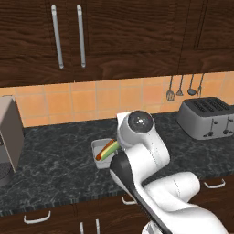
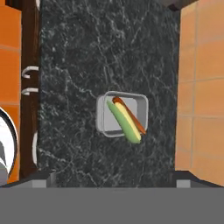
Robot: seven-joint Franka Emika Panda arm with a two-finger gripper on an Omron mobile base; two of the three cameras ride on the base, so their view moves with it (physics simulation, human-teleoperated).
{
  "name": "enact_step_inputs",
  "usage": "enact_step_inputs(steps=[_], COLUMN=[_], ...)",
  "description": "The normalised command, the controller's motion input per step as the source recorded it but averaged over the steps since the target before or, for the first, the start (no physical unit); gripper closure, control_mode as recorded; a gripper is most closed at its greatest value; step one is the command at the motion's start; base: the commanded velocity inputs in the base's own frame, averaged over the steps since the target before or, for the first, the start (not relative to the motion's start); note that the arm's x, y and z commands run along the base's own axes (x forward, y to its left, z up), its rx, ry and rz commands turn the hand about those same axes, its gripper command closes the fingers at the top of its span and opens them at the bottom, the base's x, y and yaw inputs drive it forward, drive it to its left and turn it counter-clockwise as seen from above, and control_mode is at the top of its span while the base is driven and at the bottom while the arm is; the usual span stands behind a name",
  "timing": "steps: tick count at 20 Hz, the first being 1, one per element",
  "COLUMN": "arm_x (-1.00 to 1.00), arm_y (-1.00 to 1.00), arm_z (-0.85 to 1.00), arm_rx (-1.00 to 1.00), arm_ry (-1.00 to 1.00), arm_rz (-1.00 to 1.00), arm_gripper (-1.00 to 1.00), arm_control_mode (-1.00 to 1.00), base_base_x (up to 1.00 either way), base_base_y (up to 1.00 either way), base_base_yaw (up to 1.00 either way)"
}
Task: Take the meat container that has the shrimp and place it on the second highest rack of the freezer. Then take the vegetable container that has the carrot and corn and place it on the highest rack of the freezer.
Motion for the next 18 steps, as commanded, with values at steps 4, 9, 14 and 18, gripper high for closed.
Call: enact_step_inputs(steps=[4,9,14,18], arm_x=[0.0,0.32,0.66,0.68], arm_y=[0.39,0.02,0.0,0.01], arm_z=[-0.86,-0.73,-0.21,-0.57], arm_rx=[0.01,0.06,0.02,0.0], arm_ry=[0.12,0.07,0.2,0.06], arm_rz=[-0.06,-0.1,-0.08,-0.05], arm_gripper=[-1.0,-1.0,-1.0,-1.0], arm_control_mode=[-1.0,-1.0,-1.0,-1.0], base_base_x=[0.0,0.0,0.0,0.0], base_base_y=[0.0,0.0,0.0,0.0], base_base_yaw=[0.0,0.0,0.0,0.0])
